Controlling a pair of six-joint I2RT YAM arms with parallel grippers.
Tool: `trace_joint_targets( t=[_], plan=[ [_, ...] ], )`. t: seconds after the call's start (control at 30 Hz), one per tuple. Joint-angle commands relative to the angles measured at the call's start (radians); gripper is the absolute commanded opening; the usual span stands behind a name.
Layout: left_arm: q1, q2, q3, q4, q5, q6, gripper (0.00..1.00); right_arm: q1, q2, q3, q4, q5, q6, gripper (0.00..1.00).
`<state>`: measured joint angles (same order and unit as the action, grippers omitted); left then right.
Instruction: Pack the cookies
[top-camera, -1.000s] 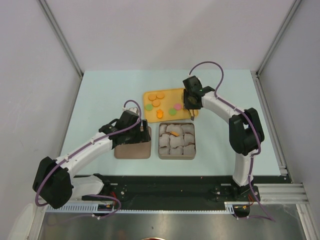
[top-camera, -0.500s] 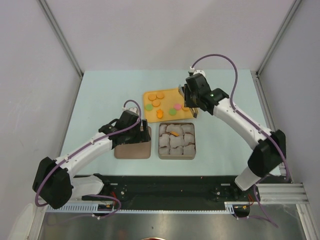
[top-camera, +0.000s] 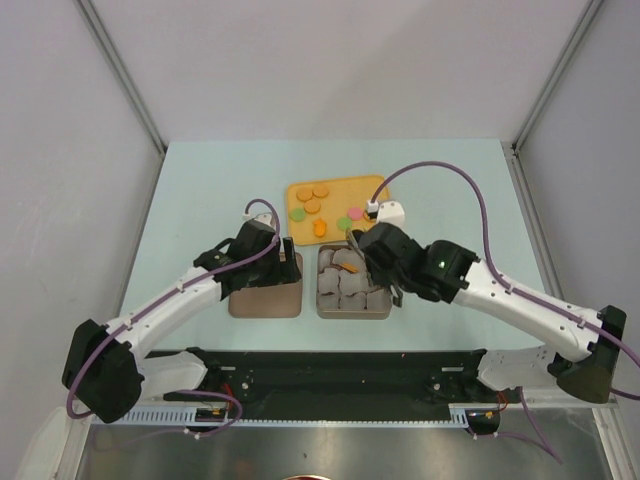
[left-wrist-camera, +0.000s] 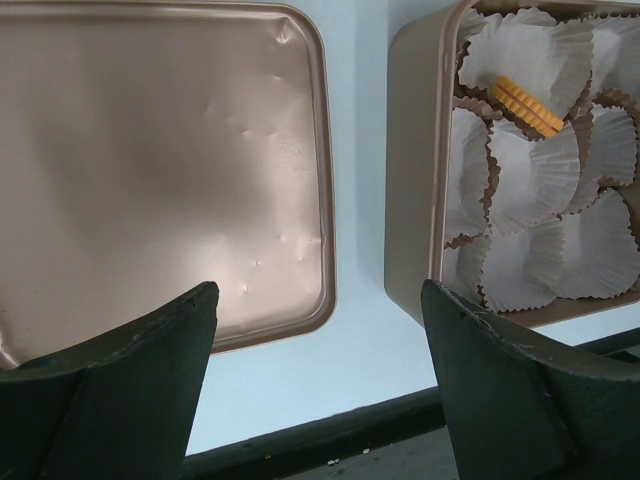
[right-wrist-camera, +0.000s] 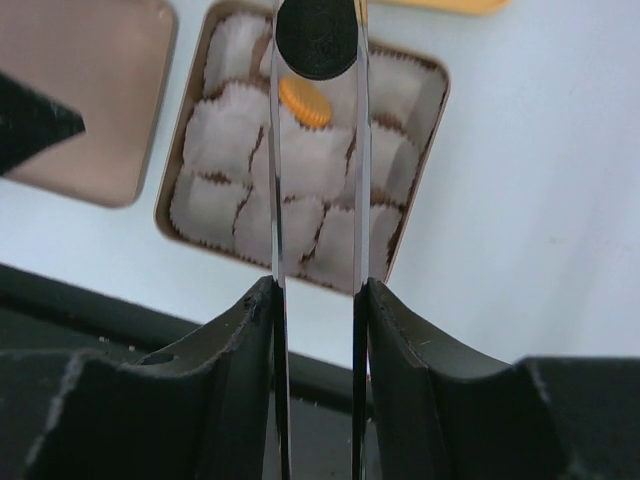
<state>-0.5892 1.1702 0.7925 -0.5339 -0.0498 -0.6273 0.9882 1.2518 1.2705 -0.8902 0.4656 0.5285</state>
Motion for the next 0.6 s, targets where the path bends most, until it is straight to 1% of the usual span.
trace_joint_targets(
  t=[0.0,0.1,0.2,0.4,0.57],
  plan=[
    [-0.006,-0.021,0.011,0.008,-0.013,0.0,0.87,0.128,-0.072,-0.054,-0.081,0.123,0.186,0.27],
    [-0.006,-0.021,0.014,0.011,-0.015,0.0,0.87,0.205,-0.083,-0.075,-0.099,0.151,0.253,0.27],
    [-0.008,-0.023,0.014,0.009,-0.018,0.001,0.87,0.25,-0.065,-0.088,-0.104,0.162,0.292,0.27],
    [-0.006,-0.032,0.004,0.006,-0.018,0.0,0.87,0.27,-0.042,-0.129,-0.096,0.16,0.323,0.28],
    [-0.006,-0.033,0.002,0.006,-0.019,0.001,0.87,0.274,-0.051,-0.148,-0.085,0.15,0.335,0.32]
  ],
)
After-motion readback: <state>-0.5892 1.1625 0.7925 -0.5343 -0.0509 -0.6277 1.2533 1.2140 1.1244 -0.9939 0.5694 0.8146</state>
